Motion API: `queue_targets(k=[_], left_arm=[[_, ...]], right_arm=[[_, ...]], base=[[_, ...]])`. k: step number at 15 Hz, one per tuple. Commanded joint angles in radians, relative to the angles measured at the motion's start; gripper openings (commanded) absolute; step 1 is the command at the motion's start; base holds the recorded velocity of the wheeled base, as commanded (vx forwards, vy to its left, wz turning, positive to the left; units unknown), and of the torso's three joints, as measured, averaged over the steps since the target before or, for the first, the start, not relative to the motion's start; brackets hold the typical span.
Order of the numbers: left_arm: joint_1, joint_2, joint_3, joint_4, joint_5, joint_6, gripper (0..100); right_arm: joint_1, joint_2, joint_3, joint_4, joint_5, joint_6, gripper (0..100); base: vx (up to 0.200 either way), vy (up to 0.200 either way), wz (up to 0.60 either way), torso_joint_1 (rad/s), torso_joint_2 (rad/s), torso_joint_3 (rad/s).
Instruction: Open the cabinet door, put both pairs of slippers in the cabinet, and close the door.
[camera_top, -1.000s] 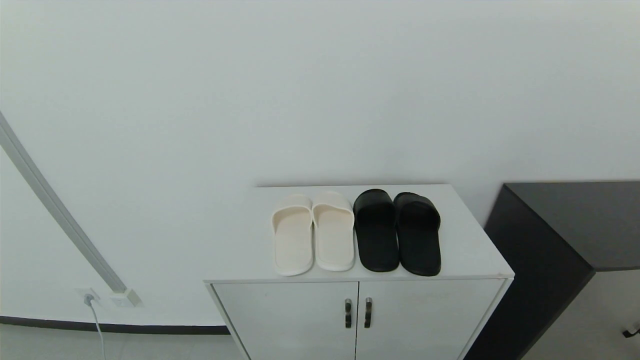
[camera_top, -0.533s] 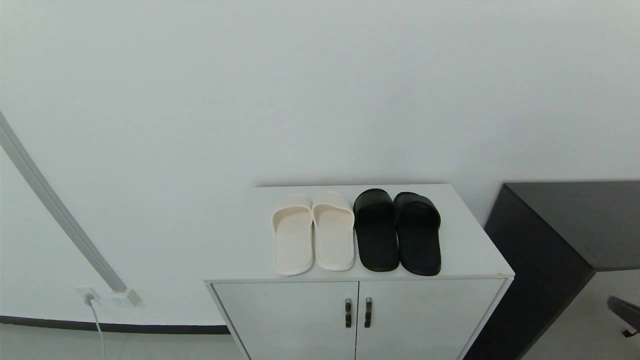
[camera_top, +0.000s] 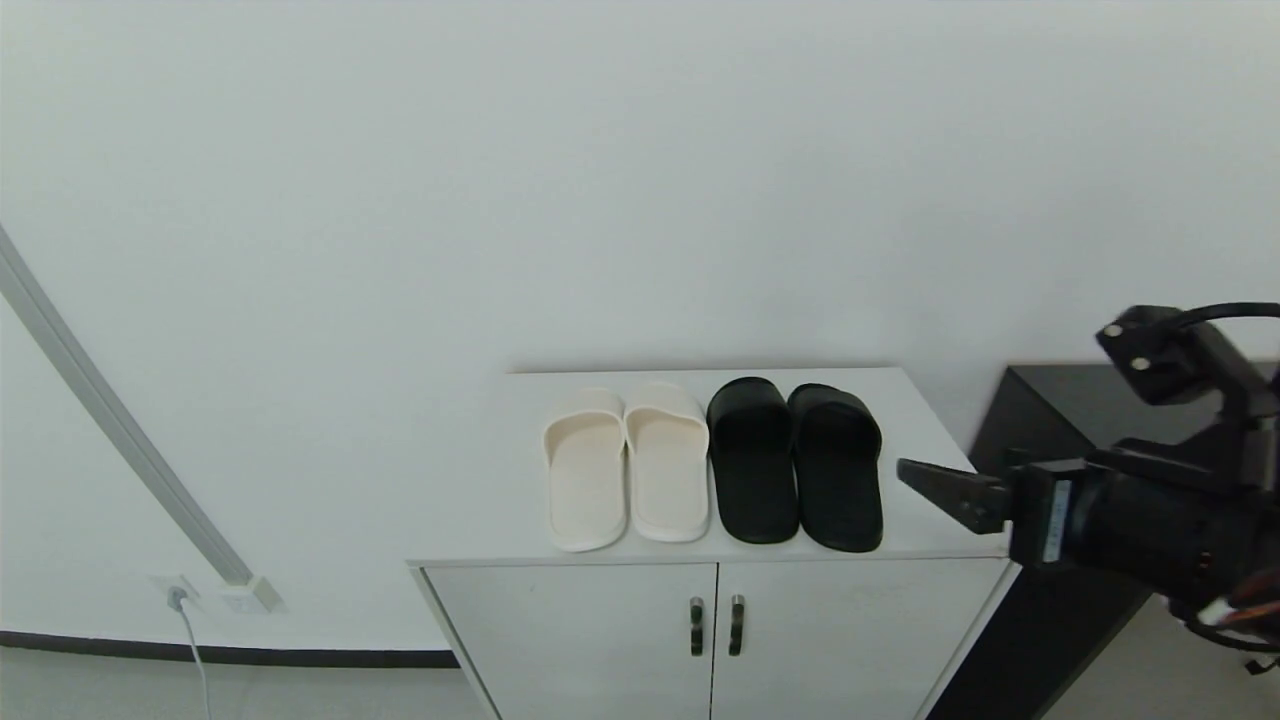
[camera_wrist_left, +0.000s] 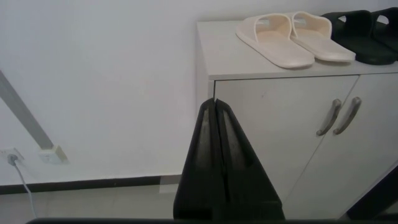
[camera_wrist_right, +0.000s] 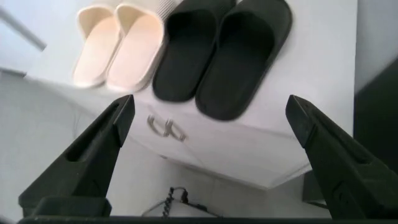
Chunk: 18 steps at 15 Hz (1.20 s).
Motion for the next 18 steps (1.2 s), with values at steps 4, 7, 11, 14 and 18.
queue_targets(k=[4,7,11,14,18], left_arm=[[0.0,0.001,0.0,0.0,-0.001,0.0,0],[0.001,0.001,0.0,0.0,-0.001,0.0,0],[0.0,0.001,0.0,0.0,-0.001,0.0,0],[0.0,0.001,0.0,0.0,-0.001,0.0,0],[0.0,0.001,0.0,0.0,-0.001,-0.002,0]], right_arm=[[0.037,0.347,-0.111,-0.166,-0.176,0.039,100],[0.037,0.484,-0.218,-0.189,-0.272,0.041,100],[0.033,0.616,-0.325,-0.19,-0.349,0.039,100],[0.019,0.693,-0.387,-0.212,-0.364,0.036,100],[-0.021,0.771,-0.459,-0.238,-0.378,0.018,100]], base=[[0.0,0.0,0.0,0.0,0.0,0.0],[0.0,0.0,0.0,0.0,0.0,0.0],[0.0,0.0,0.0,0.0,0.0,0.0],[0.0,0.0,0.0,0.0,0.0,0.0],[0.0,0.0,0.0,0.0,0.0,0.0]])
